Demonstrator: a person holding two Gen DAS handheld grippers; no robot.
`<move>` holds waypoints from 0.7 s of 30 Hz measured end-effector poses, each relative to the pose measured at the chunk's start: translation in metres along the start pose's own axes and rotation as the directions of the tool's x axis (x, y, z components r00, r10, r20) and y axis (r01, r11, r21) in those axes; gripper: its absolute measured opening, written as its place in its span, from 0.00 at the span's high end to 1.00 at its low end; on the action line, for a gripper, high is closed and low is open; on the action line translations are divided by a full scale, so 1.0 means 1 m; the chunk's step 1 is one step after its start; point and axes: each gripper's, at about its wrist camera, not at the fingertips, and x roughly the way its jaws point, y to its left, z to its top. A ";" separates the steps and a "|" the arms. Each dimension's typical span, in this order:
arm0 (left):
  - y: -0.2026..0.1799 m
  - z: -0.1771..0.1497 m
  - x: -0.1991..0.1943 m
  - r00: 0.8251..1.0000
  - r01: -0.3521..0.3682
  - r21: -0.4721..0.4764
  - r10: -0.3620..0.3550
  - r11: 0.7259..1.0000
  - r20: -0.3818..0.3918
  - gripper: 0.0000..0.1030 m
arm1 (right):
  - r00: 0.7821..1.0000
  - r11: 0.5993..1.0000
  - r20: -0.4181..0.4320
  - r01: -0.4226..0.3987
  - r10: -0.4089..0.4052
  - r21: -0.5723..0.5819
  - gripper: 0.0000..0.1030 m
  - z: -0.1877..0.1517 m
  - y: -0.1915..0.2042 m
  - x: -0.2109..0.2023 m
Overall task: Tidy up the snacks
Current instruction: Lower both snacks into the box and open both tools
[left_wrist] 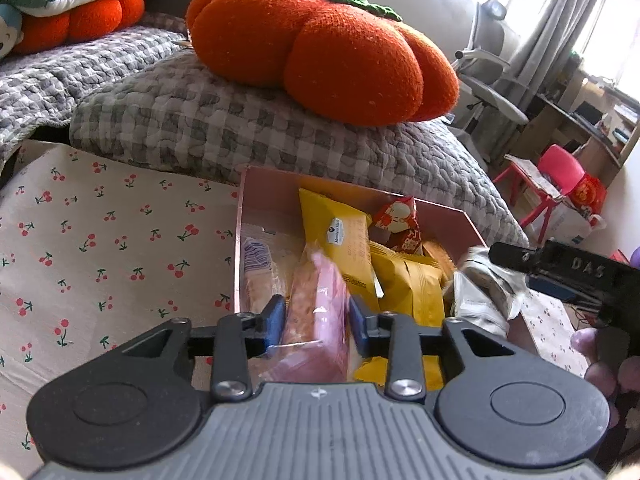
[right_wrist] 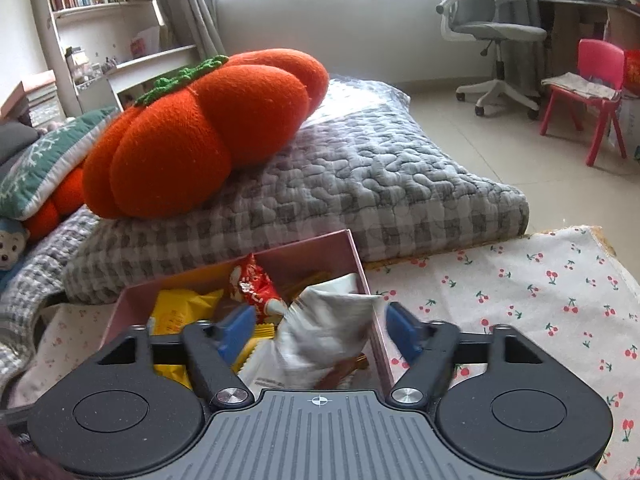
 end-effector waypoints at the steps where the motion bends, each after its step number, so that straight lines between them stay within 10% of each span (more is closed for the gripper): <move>1: 0.000 0.000 0.000 1.000 -0.001 -0.001 0.001 1.000 -0.001 0.57 | 1.000 1.000 0.004 -0.004 0.004 -0.004 0.24 0.001 0.001 -0.003; 8: -0.011 0.001 -0.012 1.000 -0.017 0.034 0.017 0.999 0.002 0.30 | 1.000 0.999 0.004 -0.025 0.025 -0.039 0.17 0.003 0.003 -0.023; 21: -0.038 -0.006 -0.047 0.999 -0.032 0.106 0.030 0.994 0.016 0.12 | 0.999 0.996 0.003 -0.052 0.053 -0.072 0.09 -0.007 -0.008 -0.072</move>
